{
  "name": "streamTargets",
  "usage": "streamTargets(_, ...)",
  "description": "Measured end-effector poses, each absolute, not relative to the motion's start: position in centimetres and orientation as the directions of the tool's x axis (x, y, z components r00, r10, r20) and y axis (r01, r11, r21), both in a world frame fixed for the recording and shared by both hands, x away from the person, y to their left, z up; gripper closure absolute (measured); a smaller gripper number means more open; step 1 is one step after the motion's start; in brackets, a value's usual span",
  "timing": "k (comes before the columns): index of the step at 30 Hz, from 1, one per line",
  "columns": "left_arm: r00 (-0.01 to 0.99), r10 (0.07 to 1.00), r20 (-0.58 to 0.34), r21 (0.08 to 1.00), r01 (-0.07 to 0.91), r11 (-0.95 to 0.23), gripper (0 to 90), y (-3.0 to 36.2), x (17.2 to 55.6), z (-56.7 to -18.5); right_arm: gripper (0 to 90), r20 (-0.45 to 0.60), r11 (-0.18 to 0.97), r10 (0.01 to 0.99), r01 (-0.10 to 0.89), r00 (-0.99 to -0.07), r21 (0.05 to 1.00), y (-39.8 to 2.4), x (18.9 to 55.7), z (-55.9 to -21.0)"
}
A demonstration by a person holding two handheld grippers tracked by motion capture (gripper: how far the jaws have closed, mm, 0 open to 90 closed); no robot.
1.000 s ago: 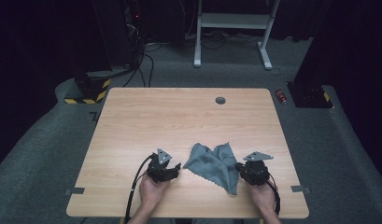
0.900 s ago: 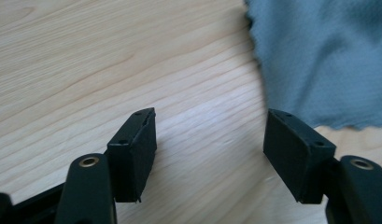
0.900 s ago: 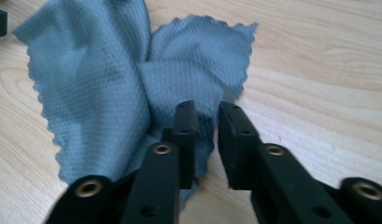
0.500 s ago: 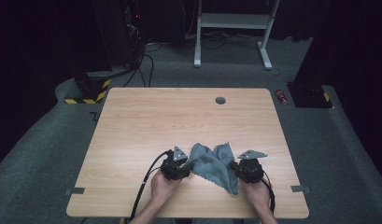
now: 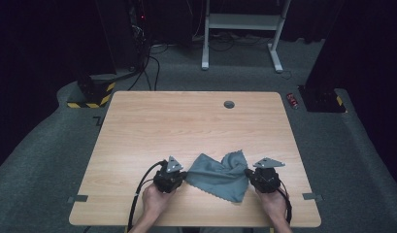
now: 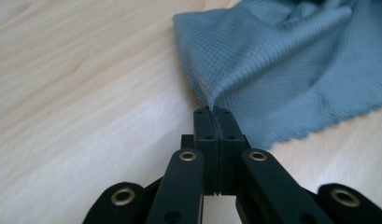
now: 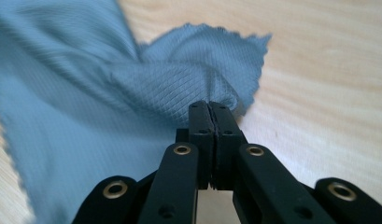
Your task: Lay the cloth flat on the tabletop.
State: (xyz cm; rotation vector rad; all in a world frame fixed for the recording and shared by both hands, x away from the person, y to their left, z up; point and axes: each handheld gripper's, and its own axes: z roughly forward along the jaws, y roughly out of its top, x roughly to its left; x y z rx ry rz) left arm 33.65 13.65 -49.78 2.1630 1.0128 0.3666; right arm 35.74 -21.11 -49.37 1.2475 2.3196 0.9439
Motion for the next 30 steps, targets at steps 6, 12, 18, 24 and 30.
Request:
streamTargets(6, 0.659, 0.750, -0.062, 0.688, 0.573, -0.446, 81.5, 14.4, 32.4, -50.1, 84.3, 0.035, 0.400, 0.824, 0.625, -0.565, 0.671, -20.8, 35.4, -50.2)
streamTargets(12, 0.629, 0.772, -0.091, 0.752, 0.552, -0.361, 52.6, 13.6, 34.5, -47.9, 65.2, 0.012, 0.384, 0.824, 0.574, -0.567, 0.724, -19.9, 35.7, -48.2)
streamTargets(18, 0.621, 0.780, -0.077, 0.697, 0.593, -0.403, 48.8, 10.2, 38.0, -48.7, 64.4, 0.017, 0.384, 0.829, 0.590, -0.559, 0.710, -18.2, 37.8, -48.2)
streamTargets(24, 0.611, 0.789, -0.062, 0.639, 0.631, -0.439, 48.8, 8.0, 39.9, -50.3, 64.4, 0.030, 0.401, 0.829, 0.631, -0.558, 0.664, -16.7, 39.4, -49.2)
streamTargets(30, 0.630, 0.776, -0.040, 0.615, 0.627, -0.477, 66.2, 7.7, 40.3, -50.5, 73.6, 0.007, 0.439, 0.828, 0.657, -0.560, 0.613, -16.2, 40.3, -50.1)
